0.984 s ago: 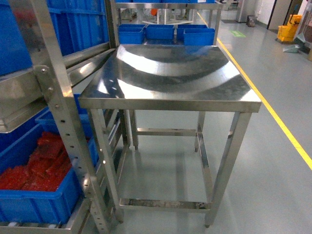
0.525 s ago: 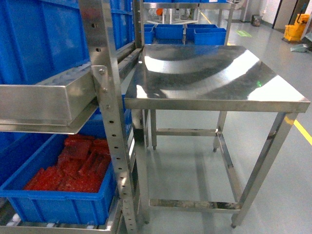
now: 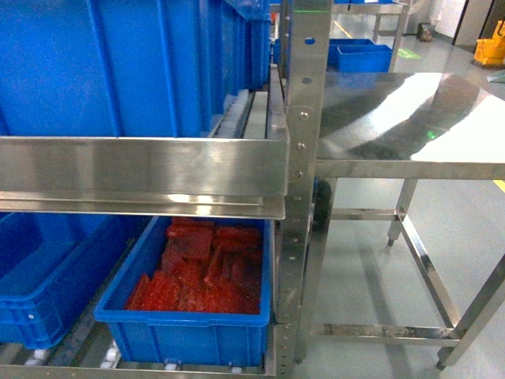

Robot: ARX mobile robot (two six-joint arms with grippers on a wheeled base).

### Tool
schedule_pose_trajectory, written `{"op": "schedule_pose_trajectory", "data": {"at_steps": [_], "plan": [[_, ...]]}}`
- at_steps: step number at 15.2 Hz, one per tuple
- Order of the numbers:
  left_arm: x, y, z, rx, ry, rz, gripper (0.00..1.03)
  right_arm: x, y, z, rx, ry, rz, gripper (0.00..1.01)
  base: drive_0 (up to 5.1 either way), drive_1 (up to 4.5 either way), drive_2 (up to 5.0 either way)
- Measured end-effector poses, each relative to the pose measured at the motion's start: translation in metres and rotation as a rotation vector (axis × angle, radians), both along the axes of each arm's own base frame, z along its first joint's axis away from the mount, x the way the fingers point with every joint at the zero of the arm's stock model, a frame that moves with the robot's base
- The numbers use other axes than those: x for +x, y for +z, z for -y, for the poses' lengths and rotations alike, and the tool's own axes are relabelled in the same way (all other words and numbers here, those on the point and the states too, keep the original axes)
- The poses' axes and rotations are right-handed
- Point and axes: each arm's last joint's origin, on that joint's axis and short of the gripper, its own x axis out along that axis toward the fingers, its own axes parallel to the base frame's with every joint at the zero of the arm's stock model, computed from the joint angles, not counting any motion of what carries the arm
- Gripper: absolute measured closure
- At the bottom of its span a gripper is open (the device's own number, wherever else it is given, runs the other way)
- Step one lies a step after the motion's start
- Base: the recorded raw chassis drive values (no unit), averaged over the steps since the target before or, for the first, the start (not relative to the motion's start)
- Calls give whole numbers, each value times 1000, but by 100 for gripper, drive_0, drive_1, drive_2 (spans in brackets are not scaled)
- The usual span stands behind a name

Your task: Sort blue parts and orange caps into right shelf containers

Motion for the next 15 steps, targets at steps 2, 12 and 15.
{"op": "schedule_pose_trajectory", "data": {"at_steps": [2,12,15], "plan": [[0,0,0,0,0,-3,62,0,0,0,0,0,-3,58,-508,237,237],[0,0,0,0,-1,1,62,0,0,0,0,2,-2,58,-508,238,238],[0,0,0,0,0,1,62,0,0,0,0,2,-1,58,-498,247,247]]}}
